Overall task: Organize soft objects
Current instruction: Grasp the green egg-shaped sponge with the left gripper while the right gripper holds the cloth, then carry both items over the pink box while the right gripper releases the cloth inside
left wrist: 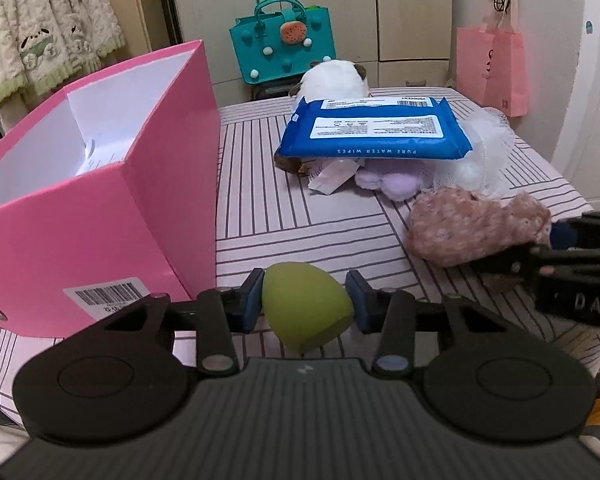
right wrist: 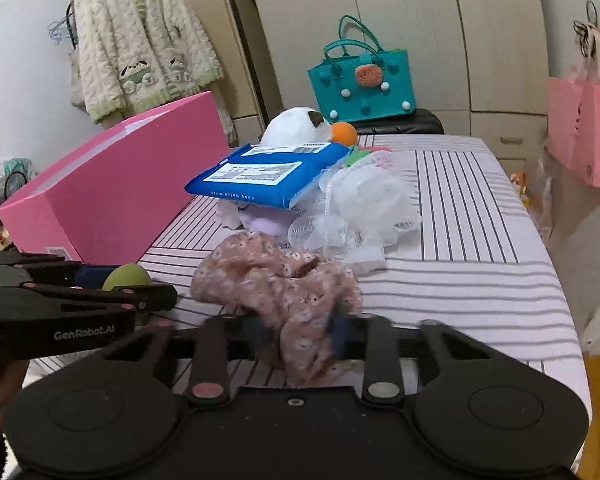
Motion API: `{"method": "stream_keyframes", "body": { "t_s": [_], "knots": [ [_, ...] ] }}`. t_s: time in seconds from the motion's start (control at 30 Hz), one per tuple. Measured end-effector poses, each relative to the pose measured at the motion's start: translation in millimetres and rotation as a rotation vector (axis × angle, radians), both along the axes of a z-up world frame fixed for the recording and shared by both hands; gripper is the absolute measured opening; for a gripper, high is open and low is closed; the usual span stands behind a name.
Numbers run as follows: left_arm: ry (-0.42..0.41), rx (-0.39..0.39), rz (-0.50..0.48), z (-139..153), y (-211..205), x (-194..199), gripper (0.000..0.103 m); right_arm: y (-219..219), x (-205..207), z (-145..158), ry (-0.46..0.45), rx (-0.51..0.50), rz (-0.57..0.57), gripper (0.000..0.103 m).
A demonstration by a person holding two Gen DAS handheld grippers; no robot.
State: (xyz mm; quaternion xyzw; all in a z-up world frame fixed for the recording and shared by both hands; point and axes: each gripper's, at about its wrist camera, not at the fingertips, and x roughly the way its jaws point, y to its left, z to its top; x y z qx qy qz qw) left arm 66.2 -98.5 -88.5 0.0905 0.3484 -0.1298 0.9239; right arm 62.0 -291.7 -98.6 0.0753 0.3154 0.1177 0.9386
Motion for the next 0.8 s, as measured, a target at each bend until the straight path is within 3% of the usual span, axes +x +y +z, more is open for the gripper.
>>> {"method": "stream_keyframes", "body": {
  "t_s": [0.33, 0.53, 0.8],
  "knots": [
    [0.022, 0.014, -0.100, 7, 3, -16, 0.043, 16, -21, 10, 0.002, -0.072, 0.086, 0.020],
    [0.070, -0.030, -0.159, 28, 18, -24, 0.043, 26, -27, 29, 0.049, -0.054, 0.151, 0.021],
    [0.072, -0.017, -0.197, 58, 51, -38, 0.043, 52, -27, 58, 0.115, -0.050, 0.241, 0.021]
  ]
}}
